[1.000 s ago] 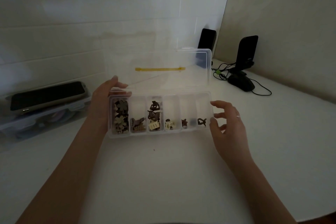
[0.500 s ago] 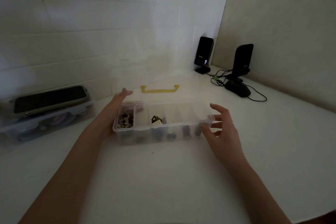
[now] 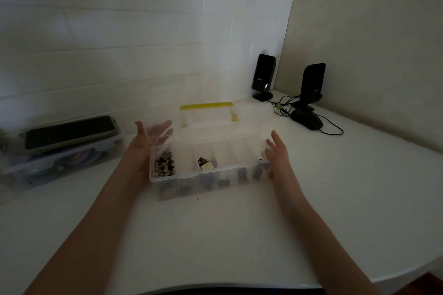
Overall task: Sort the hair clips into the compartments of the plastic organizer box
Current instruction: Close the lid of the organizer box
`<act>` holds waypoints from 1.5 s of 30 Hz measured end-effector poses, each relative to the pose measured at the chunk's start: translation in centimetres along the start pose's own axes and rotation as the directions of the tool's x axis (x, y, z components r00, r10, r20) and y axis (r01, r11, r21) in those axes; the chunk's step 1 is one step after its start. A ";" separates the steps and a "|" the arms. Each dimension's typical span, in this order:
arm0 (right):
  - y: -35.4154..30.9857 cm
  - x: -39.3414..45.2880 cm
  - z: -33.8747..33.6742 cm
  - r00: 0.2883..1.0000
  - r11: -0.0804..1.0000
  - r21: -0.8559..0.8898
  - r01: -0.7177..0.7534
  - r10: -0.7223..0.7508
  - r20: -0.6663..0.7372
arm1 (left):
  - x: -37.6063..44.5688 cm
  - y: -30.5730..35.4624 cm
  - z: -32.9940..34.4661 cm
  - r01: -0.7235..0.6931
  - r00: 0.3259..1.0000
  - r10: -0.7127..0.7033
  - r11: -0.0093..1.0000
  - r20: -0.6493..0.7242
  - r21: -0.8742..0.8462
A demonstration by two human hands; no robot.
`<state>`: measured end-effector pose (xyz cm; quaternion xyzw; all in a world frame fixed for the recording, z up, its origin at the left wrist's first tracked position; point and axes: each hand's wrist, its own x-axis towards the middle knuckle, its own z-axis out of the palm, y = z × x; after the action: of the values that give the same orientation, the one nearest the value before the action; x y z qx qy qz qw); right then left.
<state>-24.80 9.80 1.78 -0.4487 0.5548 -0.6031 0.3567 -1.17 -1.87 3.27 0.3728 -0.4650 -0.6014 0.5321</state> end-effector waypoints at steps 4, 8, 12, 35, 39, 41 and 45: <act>0.1 0.3 -0.5 0.998 0.982 0.184 -0.049 0.056 -0.033 | 0.0 -0.4 -0.5 0.096 0.993 -0.090 0.992 0.082 -0.080; -0.1 0.1 -0.6 0.998 0.973 0.229 -0.043 0.053 -0.036 | 0.2 0.1 -1.8 0.202 0.956 -0.193 0.979 0.223 -0.021; 0.2 0.0 -0.6 0.997 0.997 0.060 -0.044 0.048 -0.065 | -0.5 0.4 -2.0 0.073 0.918 -0.101 0.994 0.385 0.086; 0.7 -0.5 0.0 0.985 0.922 -0.365 0.130 -0.161 -0.055 | -1.4 1.6 -2.1 -0.222 0.922 0.024 0.851 0.386 0.477; 0.6 -0.4 0.1 0.981 0.920 -0.361 0.151 -0.186 -0.062 | -1.9 2.5 -1.8 -0.281 0.930 0.000 0.648 0.368 0.708; 0.7 -0.3 0.1 0.979 0.918 -0.363 0.157 -0.193 -0.065 | -2.3 2.4 -1.5 -0.336 0.924 0.019 0.514 0.381 0.789; 0.7 0.0 0.4 0.974 0.906 -0.382 0.183 -0.220 -0.057 | -2.2 0.9 -1.3 -0.413 0.910 0.135 0.283 0.391 0.866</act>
<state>-24.47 9.62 1.07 -0.5330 0.6272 -0.5411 0.1724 0.69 0.13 3.69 0.4466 -0.8420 -0.1625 0.2553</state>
